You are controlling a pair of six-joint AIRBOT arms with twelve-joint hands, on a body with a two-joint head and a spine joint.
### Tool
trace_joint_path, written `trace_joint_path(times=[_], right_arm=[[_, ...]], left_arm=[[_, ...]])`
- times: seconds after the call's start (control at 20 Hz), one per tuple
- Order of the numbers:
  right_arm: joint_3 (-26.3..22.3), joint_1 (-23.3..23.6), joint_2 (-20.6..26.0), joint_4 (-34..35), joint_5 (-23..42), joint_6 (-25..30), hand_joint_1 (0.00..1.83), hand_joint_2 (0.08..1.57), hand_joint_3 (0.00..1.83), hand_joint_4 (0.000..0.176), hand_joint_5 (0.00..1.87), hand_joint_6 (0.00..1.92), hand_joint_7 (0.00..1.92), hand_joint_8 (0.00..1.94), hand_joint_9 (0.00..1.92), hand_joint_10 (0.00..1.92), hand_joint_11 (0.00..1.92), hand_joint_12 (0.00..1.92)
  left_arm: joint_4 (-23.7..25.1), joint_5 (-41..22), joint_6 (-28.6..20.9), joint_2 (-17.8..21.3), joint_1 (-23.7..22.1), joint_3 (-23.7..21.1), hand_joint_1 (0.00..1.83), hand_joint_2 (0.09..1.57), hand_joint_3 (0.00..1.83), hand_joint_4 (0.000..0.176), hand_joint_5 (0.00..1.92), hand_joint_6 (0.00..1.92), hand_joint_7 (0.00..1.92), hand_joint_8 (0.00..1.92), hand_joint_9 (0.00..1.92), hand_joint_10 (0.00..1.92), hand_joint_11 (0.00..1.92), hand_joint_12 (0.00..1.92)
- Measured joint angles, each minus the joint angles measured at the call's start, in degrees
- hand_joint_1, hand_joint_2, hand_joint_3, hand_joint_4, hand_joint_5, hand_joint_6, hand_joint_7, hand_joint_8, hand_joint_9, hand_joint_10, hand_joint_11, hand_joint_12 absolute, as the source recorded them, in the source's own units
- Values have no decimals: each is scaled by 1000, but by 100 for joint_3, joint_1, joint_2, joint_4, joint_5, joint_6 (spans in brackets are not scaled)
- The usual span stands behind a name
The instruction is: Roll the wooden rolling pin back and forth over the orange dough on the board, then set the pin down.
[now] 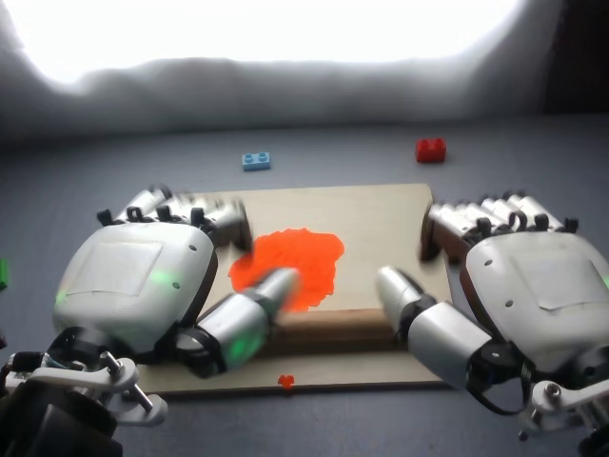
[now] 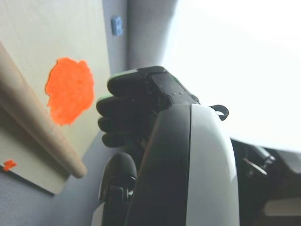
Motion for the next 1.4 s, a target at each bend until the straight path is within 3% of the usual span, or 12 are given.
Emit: trace_joint_path(times=[0.25, 0.45, 0.8, 0.85, 1.1, 1.25, 1.4], right_arm=[[17, 13, -59, -103, 26, -4, 0, 1277, 29, 0, 118, 4, 126, 0, 97, 2, 0, 202], [90, -31, -197, -138, 17, -39, 0, 1337, 30, 0, 150, 10, 143, 7, 129, 11, 0, 358], [503, -28, -588, -55, -42, -61, 0, 1359, 9, 0, 97, 5, 101, 2, 61, 1, 0, 175], [525, -28, -634, -55, -39, -63, 0, 1352, 5, 0, 60, 4, 60, 4, 36, 3, 0, 63], [588, -142, -861, 15, -28, -83, 0, 1351, 2, 0, 103, 7, 111, 3, 69, 4, 0, 153], [601, -240, -977, 129, -31, -83, 0, 1345, 0, 0, 84, 0, 78, 0, 36, 0, 0, 13], [719, -238, -1123, 44, -28, -59, 0, 1345, 0, 0, 73, 1, 66, 1, 39, 2, 0, 3]], left_arm=[[52, -39, 4, 0, -15, 0, 0, 1206, 29, 0, 0, 0, 0, 0, 0, 0, 0, 0], [55, 232, 192, 0, 15, -7, 0, 1256, 49, 0, 0, 0, 0, 0, 0, 0, 0, 0], [13, 356, 37, -232, 369, 208, 0, 1252, 41, 0, 0, 0, 0, 0, 0, 0, 0, 0], [0, 352, 7, -284, 387, 256, 0, 1251, 39, 0, 0, 0, 0, 0, 0, 0, 0, 0], [-173, 267, -68, -625, 446, 573, 0, 1251, 35, 0, 0, 0, 0, 0, 0, 0, 0, 0], [-166, 114, -170, -737, 538, 717, 0, 1260, 37, 0, 0, 0, 0, 0, 0, 0, 0, 0], [-101, -9, -409, -748, 660, 835, 0, 1249, 30, 0, 0, 0, 0, 0, 0, 0, 0, 0]])
